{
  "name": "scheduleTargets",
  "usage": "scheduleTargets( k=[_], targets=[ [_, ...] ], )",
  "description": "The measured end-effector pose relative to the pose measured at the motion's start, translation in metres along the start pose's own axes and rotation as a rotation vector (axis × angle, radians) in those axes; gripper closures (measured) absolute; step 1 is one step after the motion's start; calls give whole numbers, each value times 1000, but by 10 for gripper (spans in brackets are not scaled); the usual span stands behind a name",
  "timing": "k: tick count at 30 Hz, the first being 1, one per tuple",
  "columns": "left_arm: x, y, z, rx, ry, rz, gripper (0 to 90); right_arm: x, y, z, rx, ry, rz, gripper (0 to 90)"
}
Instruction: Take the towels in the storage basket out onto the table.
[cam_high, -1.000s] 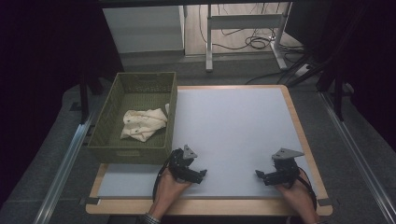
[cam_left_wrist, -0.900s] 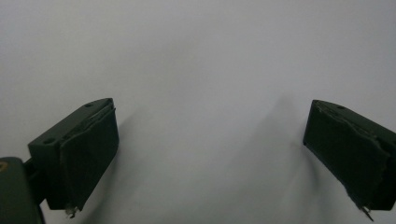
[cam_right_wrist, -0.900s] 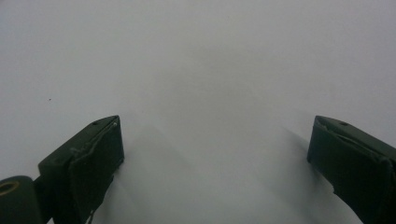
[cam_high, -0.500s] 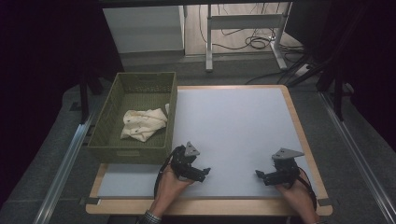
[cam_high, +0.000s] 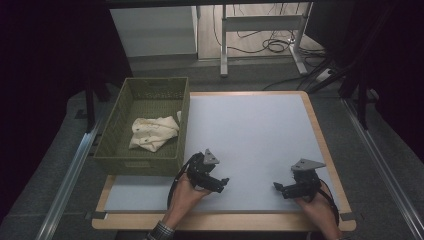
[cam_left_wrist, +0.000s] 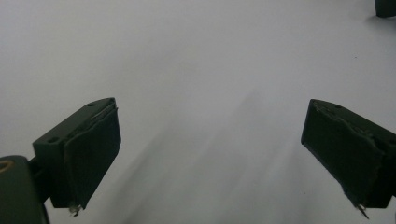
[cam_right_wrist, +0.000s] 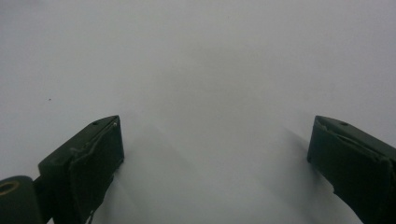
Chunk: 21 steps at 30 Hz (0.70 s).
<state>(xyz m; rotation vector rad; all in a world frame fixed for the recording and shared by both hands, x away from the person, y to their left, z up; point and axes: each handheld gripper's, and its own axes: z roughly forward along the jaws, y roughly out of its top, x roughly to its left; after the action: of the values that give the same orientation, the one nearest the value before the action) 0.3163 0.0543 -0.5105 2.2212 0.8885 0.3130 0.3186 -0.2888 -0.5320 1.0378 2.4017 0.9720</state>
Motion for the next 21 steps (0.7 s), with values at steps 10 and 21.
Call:
scheduleTargets(
  k=[10, 21],
  targets=[
    [0, 18, -2, -5, -26, 10, 50, 0, 0, 0, 2, 0, 0, 38],
    [4, 38, -8, -14, -48, 18, 37, 0, 0, 0, 1, 0, 1, 38]
  ],
)
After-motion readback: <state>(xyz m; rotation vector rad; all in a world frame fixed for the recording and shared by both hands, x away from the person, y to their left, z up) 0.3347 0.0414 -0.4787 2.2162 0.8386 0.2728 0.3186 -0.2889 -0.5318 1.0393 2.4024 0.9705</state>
